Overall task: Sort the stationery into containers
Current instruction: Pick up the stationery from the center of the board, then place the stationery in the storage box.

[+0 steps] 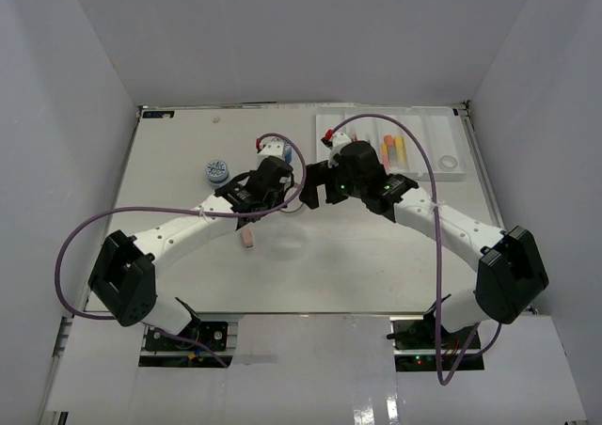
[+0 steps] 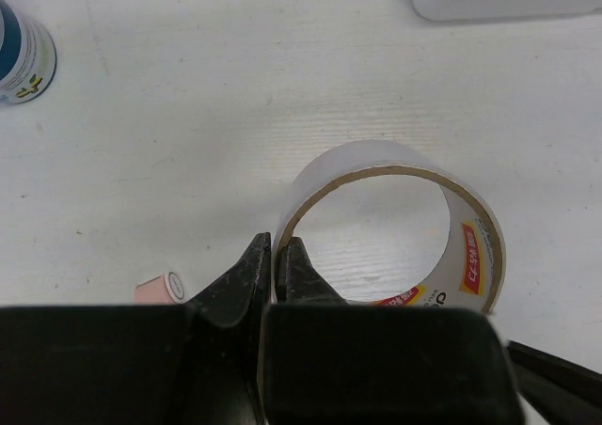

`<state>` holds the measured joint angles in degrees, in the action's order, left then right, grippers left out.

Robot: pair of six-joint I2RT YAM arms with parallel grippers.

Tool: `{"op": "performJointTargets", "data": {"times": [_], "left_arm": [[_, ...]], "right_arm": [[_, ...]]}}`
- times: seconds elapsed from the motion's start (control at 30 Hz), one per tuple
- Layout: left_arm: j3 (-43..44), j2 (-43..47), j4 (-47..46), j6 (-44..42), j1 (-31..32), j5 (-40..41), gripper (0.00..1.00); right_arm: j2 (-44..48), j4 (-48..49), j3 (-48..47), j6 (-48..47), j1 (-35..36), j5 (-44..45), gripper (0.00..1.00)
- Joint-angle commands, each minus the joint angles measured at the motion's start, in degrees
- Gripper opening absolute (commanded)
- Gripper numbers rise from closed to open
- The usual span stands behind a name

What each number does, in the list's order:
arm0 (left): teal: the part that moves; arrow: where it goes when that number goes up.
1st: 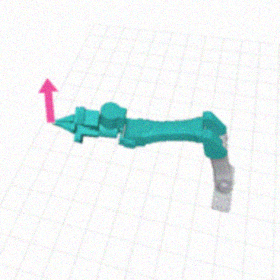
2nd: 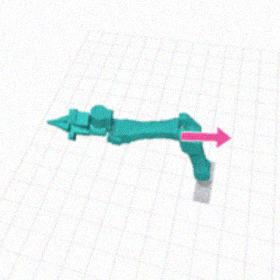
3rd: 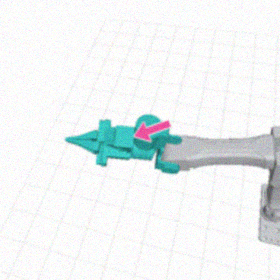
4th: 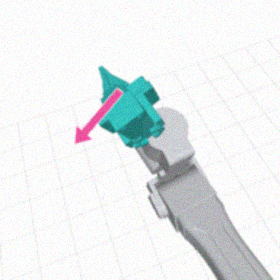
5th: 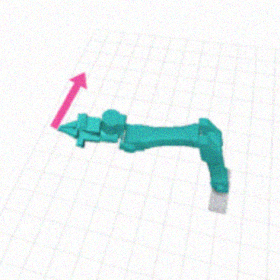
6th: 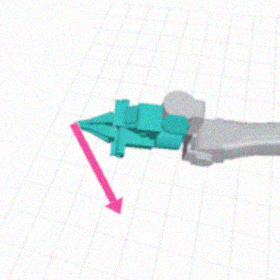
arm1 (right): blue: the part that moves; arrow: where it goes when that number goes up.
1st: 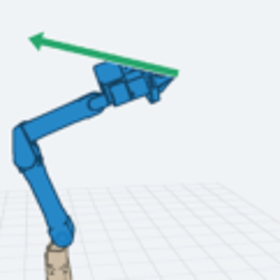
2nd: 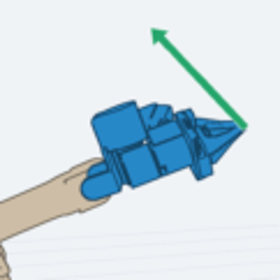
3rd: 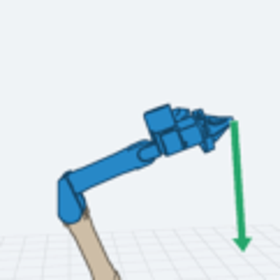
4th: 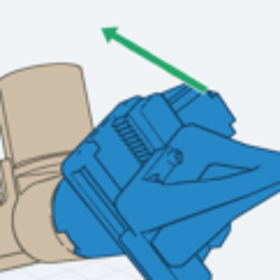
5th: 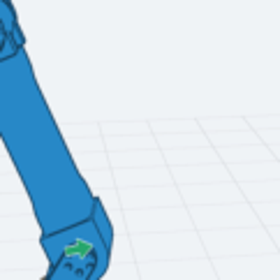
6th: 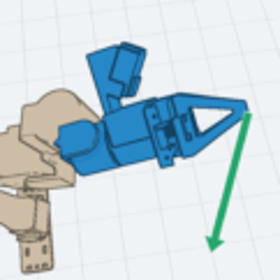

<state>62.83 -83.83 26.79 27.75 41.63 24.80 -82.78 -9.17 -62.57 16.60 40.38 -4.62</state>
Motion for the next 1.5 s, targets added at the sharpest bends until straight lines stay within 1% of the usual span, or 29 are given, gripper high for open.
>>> {"op": "performJointTargets", "data": {"times": [0.0,0.07,0.1,0.17,0.23,0.33,0.37,0.43,0.47,0.53,0.57,0.63,0.67,0.7,0.73,0.77,0.8,0.9,0.93,1.0,1.03,1.13,1.17,1.27,1.3,1.33,1.37,1.4,1.47], "left_arm": [[2.65,0.51,0.11,0.11,2.49,5.95,0.0],[3.17,-0.1,0.11,-0.06,4.07,7.1,0.0],[3.27,-0.28,0.11,-0.15,5.12,8.06,0.0],[3.79,-0.89,0.02,-0.15,6.01,9.04,0.0],[4.14,-1.33,0.02,-0.24,6.97,9.65,0.0],[4.58,-1.68,0.11,-0.24,8.03,10.53,0.0],[4.58,-1.86,0.02,-0.32,8.29,10.8,0.0],[4.76,-2.04,0.02,-0.33,8.82,11.41,0.0],[4.76,-2.12,0.02,-0.33,8.91,11.5,0.0],[4.85,-2.3,0.02,-0.24,9.17,11.5,0.0],[4.94,-2.3,0.02,-0.32,9.26,11.68,0.0],[4.94,-2.65,0.02,-0.41,9.44,11.68,0.0],[4.94,-2.74,0.11,-0.41,9.61,11.76,0.0],[4.94,-2.91,0.02,-0.5,9.53,11.77,0.0],[4.85,-2.83,-0.07,-0.41,9.53,11.77,0.0],[4.85,-2.91,0.02,-0.41,9.53,11.68,0.0],[4.85,-2.92,-0.07,-0.41,9.61,11.59,0.07],[4.85,-2.83,-0.07,-0.24,9.53,10.89,0.26],[4.94,-2.65,-0.07,0.02,9.53,10.54,0.38],[4.85,-2.39,-0.24,0.46,9.53,9.92,0.47],[4.94,-2.04,-0.24,0.38,9.53,9.83,0.57],[5.02,-0.99,-0.24,0.38,9.53,9.74,0.7],[5.11,-0.55,-0.24,0.38,9.53,9.66,0.77],[4.24,1.9,-1.38,0.03,8.39,8.78,0.87],[3.62,2.79,-2.17,-0.32,7.51,7.65,0.88],[2.83,3.67,-2.79,-0.59,6.55,4.59,0.89],[2.13,5.42,-3.84,-0.76,3.93,2.82,0.9],[0.64,6.3,-4.28,-0.94,2.25,1.06,0.93],[-0.68,7.89,-4.98,-1.64,-2.31,-2.99,0.95]], "right_arm": [[-1.41,-2.07,-4.05,1.86,0.93,3.12,1.0],[-2.56,-2.43,-4.93,1.94,1.1,3.65,0.99],[-2.82,-2.61,-5.11,2.03,1.19,4.0,0.96],[-3.79,-2.78,-5.63,2.12,1.46,4.45,0.93],[-5.1,-3.39,-6.34,2.12,1.54,4.36,0.92],[-6.33,-3.31,-6.43,2.03,1.72,6.2,0.84],[-6.42,-3.22,-6.43,1.95,1.81,6.29,0.77],[-7.04,-3.31,-6.6,2.03,1.89,6.29,0.7],[-7.22,-3.4,-6.78,1.95,1.81,6.38,0.61],[-7.65,-3.49,-6.87,2.03,1.98,6.56,0.51],[-7.66,-3.31,-6.96,2.03,1.9,6.47,0.42],[-7.83,-3.14,-6.96,1.86,1.98,6.21,0.34],[-7.92,-3.14,-6.96,1.94,1.9,6.03,0.26],[-8.01,-3.14,-7.04,1.86,1.98,6.12,0.22],[-8.09,-3.14,-7.13,1.86,1.98,6.12,0.14],[-8.1,-3.14,-7.13,1.86,1.98,6.46,0.11],[-8.36,-3.4,-7.31,1.77,1.98,6.73,0.08],[-9.15,-4.62,-7.92,1.33,1.98,8.4,0.08],[-9.32,-4.89,-8.01,1.16,1.9,8.92,0.08],[-9.85,-5.68,-8.27,0.54,1.89,11.12,0.08],[-10.03,-5.95,-8.36,0.19,1.72,12.08,0.08],[-10.47,-7.09,-8.54,-0.95,0.32,15.08,0.08],[-10.56,-7.35,-8.54,-1.3,-0.38,16.21,0.08],[-10.73,-8.58,-8.98,-2.8,-4.42,18.5,0.08],[-10.73,-9.11,-9.33,-3.41,-7.39,18.6,0.08],[-10.82,-9.63,-9.76,-3.68,-9.25,18.42,0.08],[-10.82,-10.25,-10.64,-4.03,-11.01,17.64,0.08],[-10.91,-10.43,-11.17,-4.21,-15.03,17.54,0.08],[-11.26,-10.95,-13.79,-4.73,-18.92,17.54,0.08]]}}
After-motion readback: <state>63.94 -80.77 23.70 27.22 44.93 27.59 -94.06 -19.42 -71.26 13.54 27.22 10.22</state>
